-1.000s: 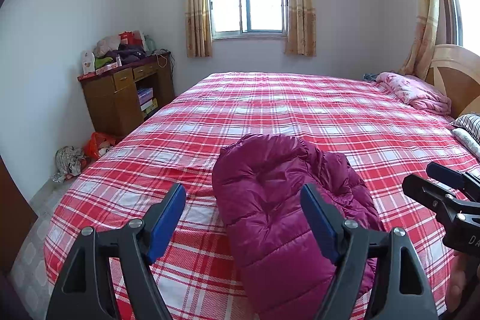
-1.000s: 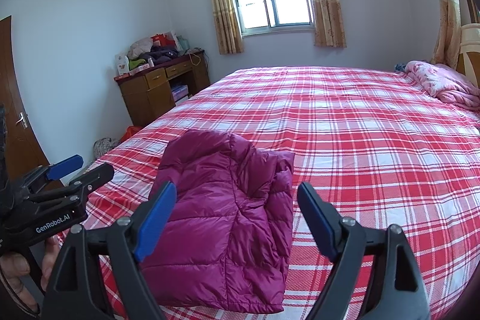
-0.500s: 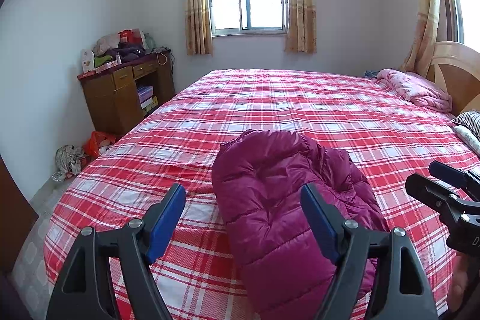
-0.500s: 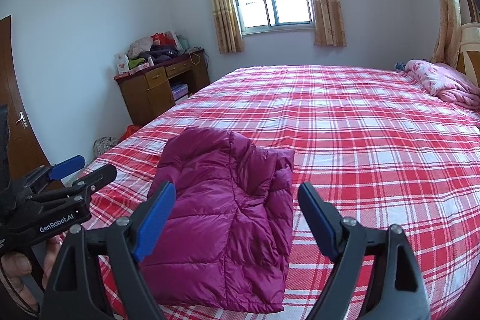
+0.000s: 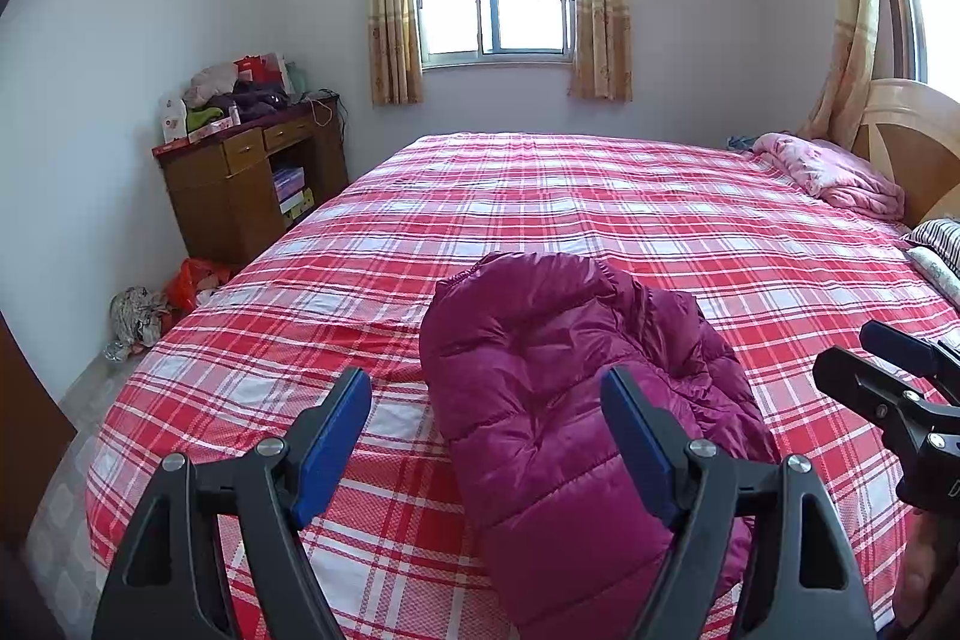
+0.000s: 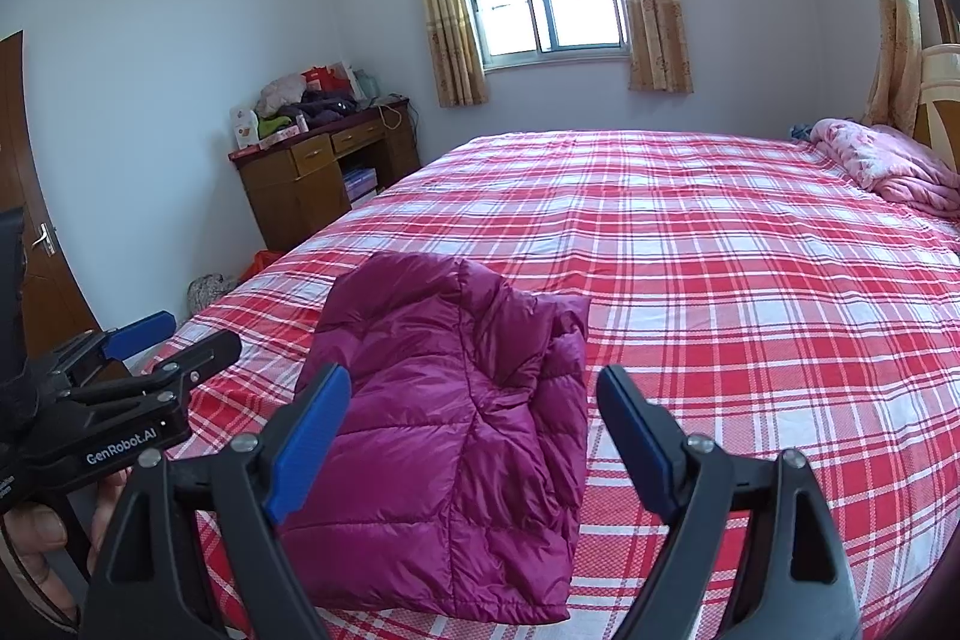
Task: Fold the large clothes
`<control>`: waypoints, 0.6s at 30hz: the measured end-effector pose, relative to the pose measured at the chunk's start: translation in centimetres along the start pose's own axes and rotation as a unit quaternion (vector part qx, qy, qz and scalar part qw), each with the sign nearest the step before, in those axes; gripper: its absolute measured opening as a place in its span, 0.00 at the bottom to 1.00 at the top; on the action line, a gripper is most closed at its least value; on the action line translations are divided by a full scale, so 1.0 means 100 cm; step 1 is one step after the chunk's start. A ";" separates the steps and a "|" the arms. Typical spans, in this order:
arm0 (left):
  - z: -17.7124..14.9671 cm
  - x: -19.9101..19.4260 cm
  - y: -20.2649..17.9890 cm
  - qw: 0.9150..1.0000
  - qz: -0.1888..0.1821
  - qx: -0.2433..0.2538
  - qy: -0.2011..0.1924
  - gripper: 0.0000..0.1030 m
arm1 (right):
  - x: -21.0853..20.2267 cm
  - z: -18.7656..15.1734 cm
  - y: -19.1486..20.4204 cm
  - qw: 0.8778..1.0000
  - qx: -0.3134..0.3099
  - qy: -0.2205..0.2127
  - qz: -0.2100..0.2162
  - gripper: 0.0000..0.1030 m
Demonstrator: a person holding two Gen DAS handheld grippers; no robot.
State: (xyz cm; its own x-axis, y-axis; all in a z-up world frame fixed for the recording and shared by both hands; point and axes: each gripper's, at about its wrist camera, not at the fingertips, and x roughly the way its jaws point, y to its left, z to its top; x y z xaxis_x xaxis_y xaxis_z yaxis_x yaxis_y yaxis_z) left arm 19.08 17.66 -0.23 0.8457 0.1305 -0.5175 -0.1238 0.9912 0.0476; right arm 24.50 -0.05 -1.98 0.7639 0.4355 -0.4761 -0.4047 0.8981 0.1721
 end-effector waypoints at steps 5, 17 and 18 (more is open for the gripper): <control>0.000 0.003 0.001 1.000 0.004 -0.005 0.007 0.77 | -0.002 0.000 -0.001 1.000 0.000 -0.002 0.000 0.84; 0.000 0.006 0.005 1.000 0.006 -0.014 0.014 0.77 | -0.008 0.002 0.004 1.000 -0.018 -0.015 -0.006 0.87; 0.000 0.007 0.005 1.000 0.005 -0.014 0.015 0.77 | -0.008 0.002 0.005 1.000 -0.020 -0.016 -0.006 0.87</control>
State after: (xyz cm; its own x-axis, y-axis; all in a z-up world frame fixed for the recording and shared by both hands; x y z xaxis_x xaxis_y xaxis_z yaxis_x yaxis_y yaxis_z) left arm 19.57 18.25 -0.58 0.8283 0.1389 -0.5428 -0.1466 0.9888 0.0293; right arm 23.80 0.08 -1.32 0.7846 0.4274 -0.4492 -0.4150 0.9002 0.1318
